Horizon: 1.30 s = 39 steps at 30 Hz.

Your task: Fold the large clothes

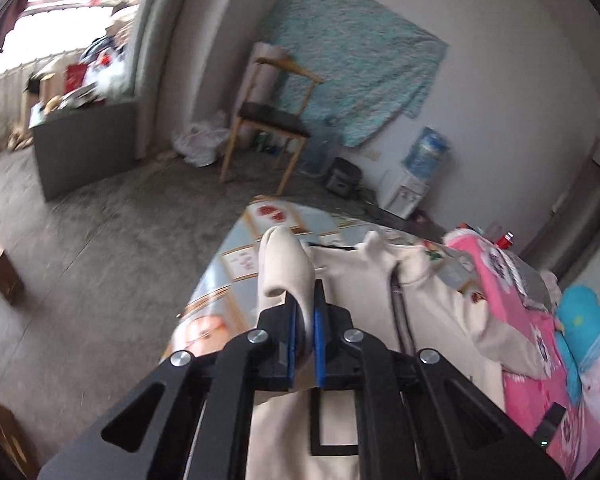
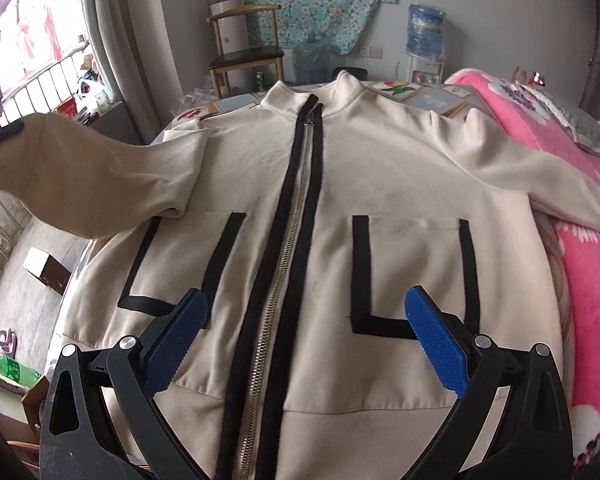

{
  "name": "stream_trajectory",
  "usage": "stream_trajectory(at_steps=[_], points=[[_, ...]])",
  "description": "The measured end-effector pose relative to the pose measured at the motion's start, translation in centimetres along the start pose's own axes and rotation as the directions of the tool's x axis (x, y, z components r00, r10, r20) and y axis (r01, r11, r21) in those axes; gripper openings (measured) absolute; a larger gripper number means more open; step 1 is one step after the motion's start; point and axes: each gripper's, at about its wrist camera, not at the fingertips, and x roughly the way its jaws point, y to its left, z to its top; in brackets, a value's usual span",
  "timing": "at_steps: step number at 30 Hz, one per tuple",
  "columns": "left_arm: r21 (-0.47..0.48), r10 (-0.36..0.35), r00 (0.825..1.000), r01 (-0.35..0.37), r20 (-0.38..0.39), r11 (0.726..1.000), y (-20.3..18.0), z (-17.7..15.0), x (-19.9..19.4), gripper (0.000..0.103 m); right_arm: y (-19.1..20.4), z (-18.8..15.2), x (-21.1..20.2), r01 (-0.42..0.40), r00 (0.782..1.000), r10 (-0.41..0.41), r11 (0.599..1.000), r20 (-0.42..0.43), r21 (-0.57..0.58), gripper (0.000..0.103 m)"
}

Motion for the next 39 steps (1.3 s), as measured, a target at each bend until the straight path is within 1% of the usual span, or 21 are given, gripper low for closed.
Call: stream_trajectory(at_steps=[2, 4, 5, 6, 8, 9, 11, 14, 16, 18, 19, 20, 22, 24, 26, 27, 30, 33, 35, 38, 39], points=[[0.074, -0.086, 0.995, 0.090, -0.057, 0.993, -4.3, 0.6, 1.5, 0.007, -1.2, -0.1, 0.0, 0.021, 1.000, -0.021, 1.000, 0.002, 0.022, 0.096], [0.095, -0.179, 0.973, 0.194, -0.147, 0.976, -7.4, 0.1, 3.9, 0.008, -2.3, -0.4, -0.2, 0.054, 0.998, -0.054, 0.998, 0.008, 0.031, 0.096], [0.098, -0.232, 0.949, 0.257, -0.212, 0.961, -8.9, -0.6, 5.5, 0.012, -2.7, -0.5, -0.2, 0.069, 0.998, -0.069, 0.997, 0.010, 0.027, 0.096], [0.099, -0.266, 0.924, 0.302, -0.273, 0.948, -10.1, -1.4, 7.1, 0.021, -3.1, -0.7, -0.1, 0.092, 0.996, -0.092, 0.996, 0.008, 0.020, 0.096], [0.093, -0.292, 0.883, 0.347, -0.368, 0.933, -12.0, -3.6, 9.8, 0.039, -4.0, -1.0, 0.1, 0.115, 0.993, -0.115, 0.993, 0.005, 0.023, 0.096], [0.088, -0.283, 0.878, 0.341, -0.387, 0.936, -12.5, -4.6, 10.5, 0.049, -4.5, -1.1, 0.3, 0.115, 0.993, -0.115, 0.993, 0.003, 0.031, 0.096], [0.086, -0.280, 0.876, 0.338, -0.393, 0.937, -12.8, -5.9, 10.8, 0.055, -5.6, -1.3, 0.4, 0.091, 0.996, -0.091, 0.994, -0.006, 0.055, 0.096], [0.075, -0.319, 0.884, 0.364, -0.341, 0.928, -11.6, -6.5, 9.2, 0.070, -7.0, -0.9, 0.4, -0.001, 1.000, 0.002, 0.994, -0.009, 0.106, 0.096], [0.103, -0.295, 0.910, 0.336, -0.291, 0.936, -10.4, -7.0, 8.1, 0.073, -8.0, -0.4, 0.5, -0.106, 0.994, 0.109, 0.981, -0.010, 0.163, 0.096], [0.143, -0.170, 0.950, 0.212, -0.261, 0.967, -8.8, -7.9, 7.6, 0.073, -8.5, 0.1, 0.6, -0.190, 0.980, 0.198, 0.957, -0.017, 0.219, 0.096], [0.169, -0.082, 0.962, 0.129, -0.261, 0.977, -8.0, -8.3, 7.9, 0.073, -8.8, 0.5, 0.9, -0.247, 0.965, 0.260, 0.936, -0.019, 0.252, 0.096], [0.211, 0.036, 0.963, 0.021, -0.266, 0.977, -6.9, -9.0, 8.5, 0.073, -8.7, 0.8, 1.1, -0.294, 0.950, 0.312, 0.913, -0.021, 0.282, 0.096], [0.291, 0.215, 0.940, -0.135, -0.265, 0.947, -5.4, -10.6, 9.5, 0.073, -8.6, 1.5, 1.5, -0.382, 0.911, 0.413, 0.858, -0.020, 0.344, 0.096], [0.331, 0.292, 0.914, -0.193, -0.282, 0.924, -4.1, -12.3, 10.4, 0.073, -8.3, 2.3, 2.2, -0.454, 0.866, 0.500, 0.801, -0.019, 0.390, 0.096], [0.325, 0.301, 0.897, -0.193, -0.323, 0.926, -3.0, -13.6, 11.2, 0.073, -7.7, 3.0, 3.2, -0.501, 0.823, 0.567, 0.753, -0.033, 0.428, 0.090], [0.321, 0.308, 0.892, -0.200, -0.331, 0.926, -2.7, -14.1, 11.5, 0.073, -7.4, 3.4, 3.7, -0.508, 0.811, 0.584, 0.740, -0.046, 0.441, 0.089], [0.324, 0.335, 0.883, -0.228, -0.328, 0.918, -2.0, -15.0, 12.0, 0.073, -6.6, 4.0, 5.3, -0.504, 0.788, 0.609, 0.723, -0.092, 0.473, 0.083], [0.324, 0.356, 0.872, -0.248, -0.336, 0.913, -1.1, -15.6, 12.7, 0.073, -5.8, 3.7, 6.9, -0.492, 0.755, 0.639, 0.700, -0.146, 0.517, 0.071], [0.316, 0.365, 0.867, -0.260, -0.339, 0.912, -0.6, -15.7, 13.1, 0.073, -5.3, 3.3, 8.0, -0.451, 0.763, 0.619, 0.718, -0.188, 0.531, 0.066], [0.302, 0.355, 0.872, -0.258, -0.335, 0.918, 0.3, -15.8, 12.9, 0.073, -4.9, 2.8, 9.1, -0.370, 0.801, 0.547, 0.773, -0.245, 0.516, 0.051], [0.300, 0.354, 0.873, -0.258, -0.334, 0.918, 0.3, -15.7, 13.0, 0.073, -4.7, 2.6, 9.4, -0.362, 0.799, 0.545, 0.774, -0.255, 0.520, 0.047]])
